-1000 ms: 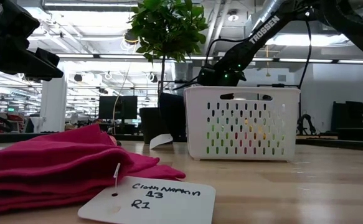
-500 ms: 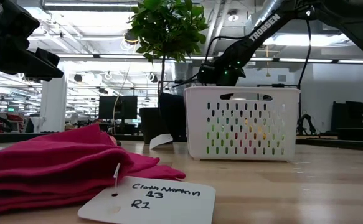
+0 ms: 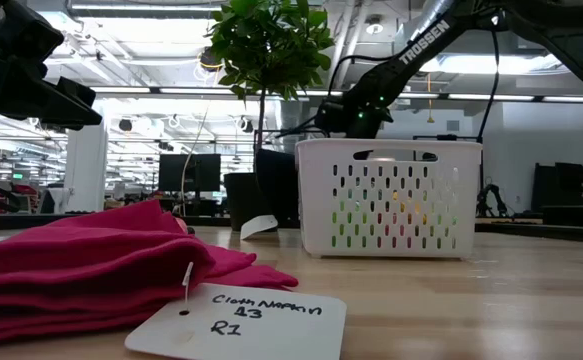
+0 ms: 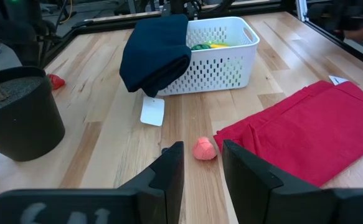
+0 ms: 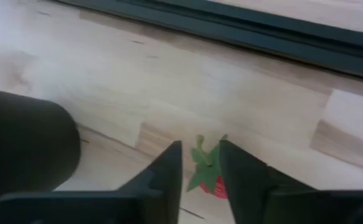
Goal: Pick and placing Produce into tupperware
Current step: Put the strawberry into the bin
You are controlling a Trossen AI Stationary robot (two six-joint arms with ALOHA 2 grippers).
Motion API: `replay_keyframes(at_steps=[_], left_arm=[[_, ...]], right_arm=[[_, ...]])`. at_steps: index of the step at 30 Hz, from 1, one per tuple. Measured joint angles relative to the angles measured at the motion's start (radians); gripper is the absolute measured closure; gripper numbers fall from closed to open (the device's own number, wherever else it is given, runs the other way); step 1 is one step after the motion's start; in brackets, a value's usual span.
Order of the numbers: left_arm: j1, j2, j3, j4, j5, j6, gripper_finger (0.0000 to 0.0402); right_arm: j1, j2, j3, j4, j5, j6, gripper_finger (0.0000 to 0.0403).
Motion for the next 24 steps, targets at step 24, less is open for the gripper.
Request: replay_keyframes(at_steps=[24], left_arm=[[0.000, 0.000, 0.000, 0.000, 0.000, 0.000, 0.0301]], right_arm=[[-0.065, 0.013, 0.001, -0.080, -0.065, -0.175, 0.0152]])
